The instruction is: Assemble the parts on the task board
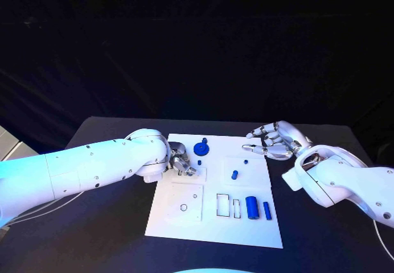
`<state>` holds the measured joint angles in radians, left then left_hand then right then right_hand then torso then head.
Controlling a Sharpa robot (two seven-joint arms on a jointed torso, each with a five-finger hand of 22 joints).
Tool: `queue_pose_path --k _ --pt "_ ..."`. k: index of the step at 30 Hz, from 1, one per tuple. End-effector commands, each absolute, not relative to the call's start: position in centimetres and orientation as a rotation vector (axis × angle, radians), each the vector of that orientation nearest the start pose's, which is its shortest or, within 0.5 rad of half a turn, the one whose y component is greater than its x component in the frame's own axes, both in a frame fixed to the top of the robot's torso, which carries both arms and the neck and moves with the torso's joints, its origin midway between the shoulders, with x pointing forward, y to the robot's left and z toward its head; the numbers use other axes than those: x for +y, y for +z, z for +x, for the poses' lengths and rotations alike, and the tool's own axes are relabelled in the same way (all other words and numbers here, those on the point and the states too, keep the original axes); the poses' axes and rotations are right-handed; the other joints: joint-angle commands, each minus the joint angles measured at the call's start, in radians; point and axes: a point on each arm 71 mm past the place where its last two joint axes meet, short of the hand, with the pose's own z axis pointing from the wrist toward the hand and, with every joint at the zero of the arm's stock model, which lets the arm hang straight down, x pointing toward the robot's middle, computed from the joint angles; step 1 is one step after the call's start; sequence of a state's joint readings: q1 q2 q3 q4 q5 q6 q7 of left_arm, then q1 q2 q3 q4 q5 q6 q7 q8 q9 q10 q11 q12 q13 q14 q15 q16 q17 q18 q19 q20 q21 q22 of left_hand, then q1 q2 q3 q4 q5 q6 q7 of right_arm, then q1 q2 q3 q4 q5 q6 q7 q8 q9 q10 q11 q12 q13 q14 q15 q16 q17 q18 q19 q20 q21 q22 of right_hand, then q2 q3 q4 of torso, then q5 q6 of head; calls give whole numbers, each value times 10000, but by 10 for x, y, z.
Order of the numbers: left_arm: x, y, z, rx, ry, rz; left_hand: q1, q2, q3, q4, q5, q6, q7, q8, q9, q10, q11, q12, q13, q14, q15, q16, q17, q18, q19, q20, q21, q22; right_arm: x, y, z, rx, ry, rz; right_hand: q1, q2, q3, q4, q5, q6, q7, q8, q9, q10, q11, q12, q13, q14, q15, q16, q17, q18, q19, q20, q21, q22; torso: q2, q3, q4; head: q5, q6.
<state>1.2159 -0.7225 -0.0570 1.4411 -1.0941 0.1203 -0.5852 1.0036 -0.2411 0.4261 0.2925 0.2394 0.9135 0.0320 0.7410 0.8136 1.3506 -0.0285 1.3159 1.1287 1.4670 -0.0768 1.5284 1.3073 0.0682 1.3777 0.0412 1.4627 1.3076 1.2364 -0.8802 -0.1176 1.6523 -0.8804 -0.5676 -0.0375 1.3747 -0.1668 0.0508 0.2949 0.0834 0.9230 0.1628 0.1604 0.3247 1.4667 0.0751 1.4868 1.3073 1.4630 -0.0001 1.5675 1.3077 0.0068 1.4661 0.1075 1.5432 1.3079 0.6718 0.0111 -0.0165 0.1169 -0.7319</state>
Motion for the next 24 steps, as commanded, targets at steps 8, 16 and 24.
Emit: queue_pose_path --k 8,16,24 --pt "185 -218 488 22960 -3919 -1967 -64 9 -135 0 -48 42 54 -67 -12 -62 3 -65 -10 801 -29 15 1762 -79 6 -32 -58 35 -196 -181 463 16242 9395 4091 -126 19 -75 -13 23 -61 -8 -10 -17 325 46 -32 1938 1043 70 -19 2490 10 895 33 -22 2456 -14 -7 4 3 8" --pt "192 -196 493 22626 -4151 -2213 -9 62 -268 -8 -22 -28 70 -110 -23 -178 13 -183 -185 773 -26 -33 1664 -39 -123 -35 -138 -134 -198 -182 464 16226 9326 4130 -126 19 -75 -13 23 -61 -8 -10 -17 325 46 -32 1938 1043 70 -19 2490 10 895 33 -22 2456 -10 8 -2 16 45" --pt "207 -172 516 22287 -4205 -2984 680 414 -702 -7 141 -812 485 -951 -529 -1185 366 -1084 -1494 667 256 -181 1394 44 -447 168 -372 -525 -199 -182 465 16231 9279 4155 -155 25 -88 -13 25 -63 -8 -10 -18 329 46 -27 1942 1044 70 -18 2494 9 896 34 -21 2457 -4 16 12 56 81"
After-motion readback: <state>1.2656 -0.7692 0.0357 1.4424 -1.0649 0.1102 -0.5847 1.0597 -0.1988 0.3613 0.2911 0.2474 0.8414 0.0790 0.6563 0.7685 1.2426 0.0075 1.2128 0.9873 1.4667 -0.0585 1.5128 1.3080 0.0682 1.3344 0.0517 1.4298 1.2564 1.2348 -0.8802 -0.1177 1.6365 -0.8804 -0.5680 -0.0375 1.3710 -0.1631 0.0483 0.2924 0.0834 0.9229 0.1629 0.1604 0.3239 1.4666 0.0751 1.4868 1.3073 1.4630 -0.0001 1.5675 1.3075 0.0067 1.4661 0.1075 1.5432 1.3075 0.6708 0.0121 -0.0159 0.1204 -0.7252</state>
